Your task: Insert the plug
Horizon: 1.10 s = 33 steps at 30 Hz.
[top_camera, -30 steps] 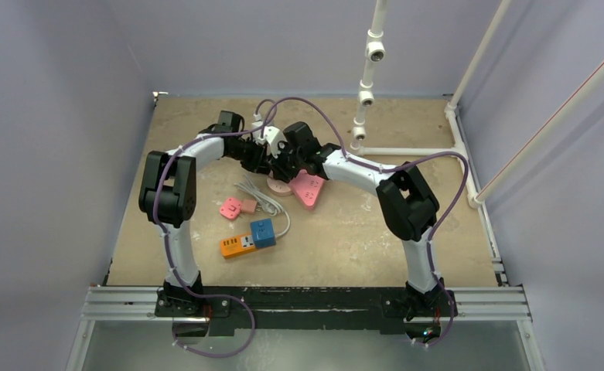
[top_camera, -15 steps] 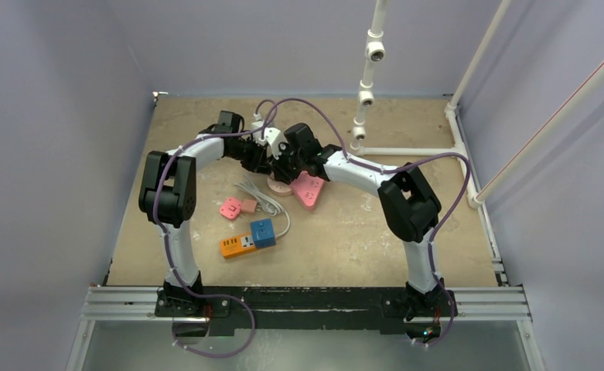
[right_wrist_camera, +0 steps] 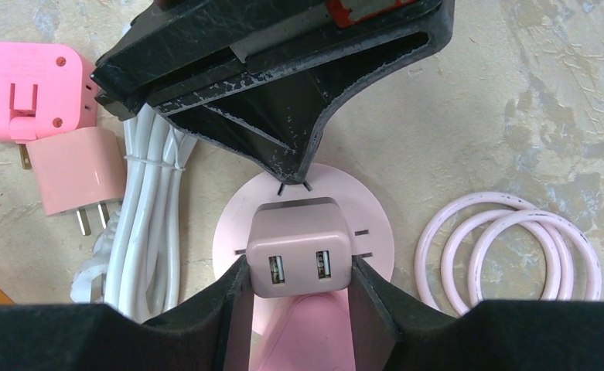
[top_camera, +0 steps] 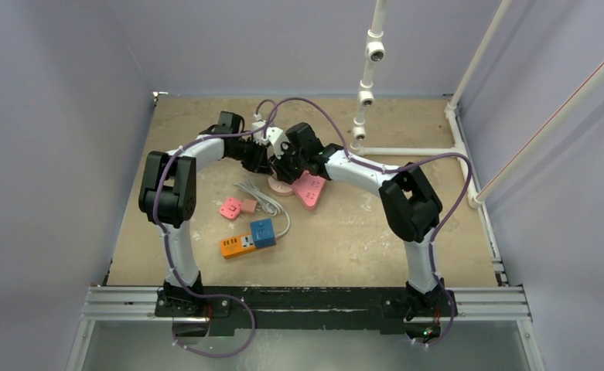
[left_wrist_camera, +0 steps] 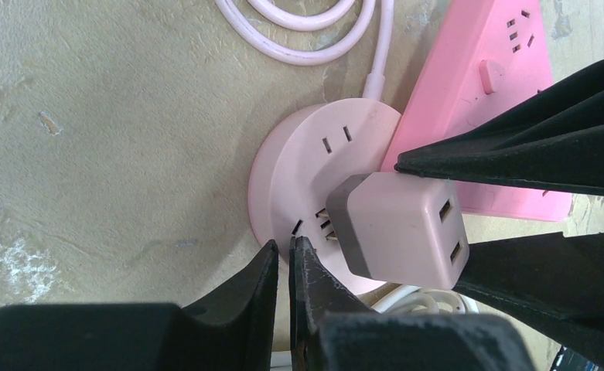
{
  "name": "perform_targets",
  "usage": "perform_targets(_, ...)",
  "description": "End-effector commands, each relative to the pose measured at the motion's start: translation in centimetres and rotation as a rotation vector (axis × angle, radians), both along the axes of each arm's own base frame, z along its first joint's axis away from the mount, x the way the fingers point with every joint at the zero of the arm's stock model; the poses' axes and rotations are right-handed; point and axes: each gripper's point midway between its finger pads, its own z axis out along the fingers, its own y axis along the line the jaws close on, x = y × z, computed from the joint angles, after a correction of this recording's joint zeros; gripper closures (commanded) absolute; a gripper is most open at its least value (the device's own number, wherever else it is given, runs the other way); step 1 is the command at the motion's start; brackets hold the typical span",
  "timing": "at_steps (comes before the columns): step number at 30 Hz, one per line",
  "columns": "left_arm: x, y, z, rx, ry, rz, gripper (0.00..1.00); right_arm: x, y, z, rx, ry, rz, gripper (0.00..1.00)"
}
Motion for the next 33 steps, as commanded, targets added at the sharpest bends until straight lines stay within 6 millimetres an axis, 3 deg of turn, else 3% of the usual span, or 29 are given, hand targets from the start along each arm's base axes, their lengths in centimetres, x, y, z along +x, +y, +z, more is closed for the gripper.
perform_targets(1, -0.6, -0.1, -0.1, 0.015, -0.022, -0.029, 0.91, 0.5, -0.6, 1.3, 0.0, -0.02, -0.016, 1.0)
perform_targets(16, -0.8, -0.7, -1.1, 0.007, -0.009, -0.046, 0.92, 0.9, 0.9, -0.3, -0.018, 0.008, -0.01, 1.0)
perform_targets(33, -1.4, -0.8, -1.8, 0.006, 0.006, -0.059, 0.94, 0.9, 1.2, -2.4, -0.035, 0.024, -0.017, 1.0)
